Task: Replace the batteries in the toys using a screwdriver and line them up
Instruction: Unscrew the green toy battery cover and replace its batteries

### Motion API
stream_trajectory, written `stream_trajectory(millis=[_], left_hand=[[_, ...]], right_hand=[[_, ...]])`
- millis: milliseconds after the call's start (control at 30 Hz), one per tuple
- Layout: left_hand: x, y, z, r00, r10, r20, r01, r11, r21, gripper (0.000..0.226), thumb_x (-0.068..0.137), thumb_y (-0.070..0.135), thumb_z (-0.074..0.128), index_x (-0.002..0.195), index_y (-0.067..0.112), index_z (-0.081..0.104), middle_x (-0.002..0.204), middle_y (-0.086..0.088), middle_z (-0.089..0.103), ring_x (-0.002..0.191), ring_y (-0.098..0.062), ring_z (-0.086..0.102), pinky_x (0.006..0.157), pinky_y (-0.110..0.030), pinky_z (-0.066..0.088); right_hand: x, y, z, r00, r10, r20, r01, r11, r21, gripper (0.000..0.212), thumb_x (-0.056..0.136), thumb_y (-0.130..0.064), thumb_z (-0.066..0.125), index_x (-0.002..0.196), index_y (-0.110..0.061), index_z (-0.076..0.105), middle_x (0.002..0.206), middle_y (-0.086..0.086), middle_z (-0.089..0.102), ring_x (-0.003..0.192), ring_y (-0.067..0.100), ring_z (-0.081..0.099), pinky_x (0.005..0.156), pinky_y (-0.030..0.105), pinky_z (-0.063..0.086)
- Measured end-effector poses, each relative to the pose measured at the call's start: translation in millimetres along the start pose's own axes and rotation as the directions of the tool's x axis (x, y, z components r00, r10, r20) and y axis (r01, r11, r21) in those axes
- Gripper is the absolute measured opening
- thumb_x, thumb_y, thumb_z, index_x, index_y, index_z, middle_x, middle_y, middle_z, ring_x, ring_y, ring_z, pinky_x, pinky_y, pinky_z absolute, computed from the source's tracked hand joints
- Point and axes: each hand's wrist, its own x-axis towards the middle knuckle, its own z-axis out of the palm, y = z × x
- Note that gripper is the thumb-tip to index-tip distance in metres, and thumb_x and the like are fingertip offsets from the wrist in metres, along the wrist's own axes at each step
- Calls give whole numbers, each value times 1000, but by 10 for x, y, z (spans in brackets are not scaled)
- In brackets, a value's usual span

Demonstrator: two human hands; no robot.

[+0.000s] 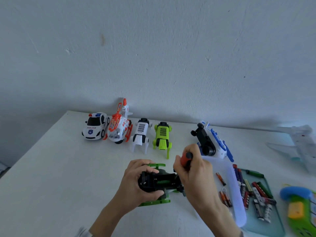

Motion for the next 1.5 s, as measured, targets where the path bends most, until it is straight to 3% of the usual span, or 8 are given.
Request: stream_trajectory(millis=[500,633,833,1000,1167,1233,1367,1500], left_hand=[[-2,23,-1,1000,-23,-1,22,999,-25,50,48,43,86,95,39,69,116,21,58,119,-11,47,98,-26,40],[17,31,10,1000,-31,-2,31,999,-40,50,47,43,85,94,37,69,116,21,57,118,-9,47,92,-8,38],[17,17,30,1000,9,-12,-9,999,-43,52,48,43,86,97,37,70,117,20,58,118,-10,47,92,-11,40],[-22,10,46,1000,19,-22,-19,1000,-20,53,48,45,85,99,41,67,118,22,56,119,-12,47,95,-16,41],[-1,21,34,999,38,-34,-39,999,-5,52,47,45,86,96,40,69,114,20,59,108,-8,51,88,-10,40],[-7,18,-1,999,44,-32,-44,999,9,52,46,46,86,95,40,69,112,21,60,105,-8,53,87,-11,41],[-46,-22,-166,998,-7,-61,7,1000,2,53,42,48,86,93,41,70,111,22,62,106,-7,55,88,-12,41],[-78,-43,-247,997,-48,-60,48,999,8,55,41,50,85,93,41,70,111,23,62,106,-7,54,88,-16,43]], right_hand=[[-64,9,2,957,171,-233,-134,977,164,39,86,-5,62,72,-29,35,55,-10,44,41,12,35,41,17,29],[-18,80,-129,829,501,-249,-313,784,535,21,86,0,55,74,-12,42,52,4,48,41,18,44,41,28,35],[-99,155,66,717,695,62,-466,410,784,25,90,-4,53,65,-5,47,56,18,47,37,18,34,35,23,24],[10,233,-135,721,659,-214,-206,499,842,12,93,-5,54,82,-4,49,60,12,59,44,19,49,41,26,41],[-2,538,-129,903,414,-114,-373,888,270,18,85,3,63,84,-15,62,70,-2,65,62,13,60,58,15,49],[-59,631,-64,979,203,24,-199,973,-119,30,76,8,70,85,-21,66,74,-13,65,65,3,60,64,14,49],[-167,729,66,975,-7,222,126,839,-529,52,37,4,87,71,-29,67,78,-15,69,63,6,65,74,43,52],[-167,571,33,864,202,461,135,790,-599,47,69,0,69,102,-33,62,111,-17,62,109,10,56,106,53,28]])
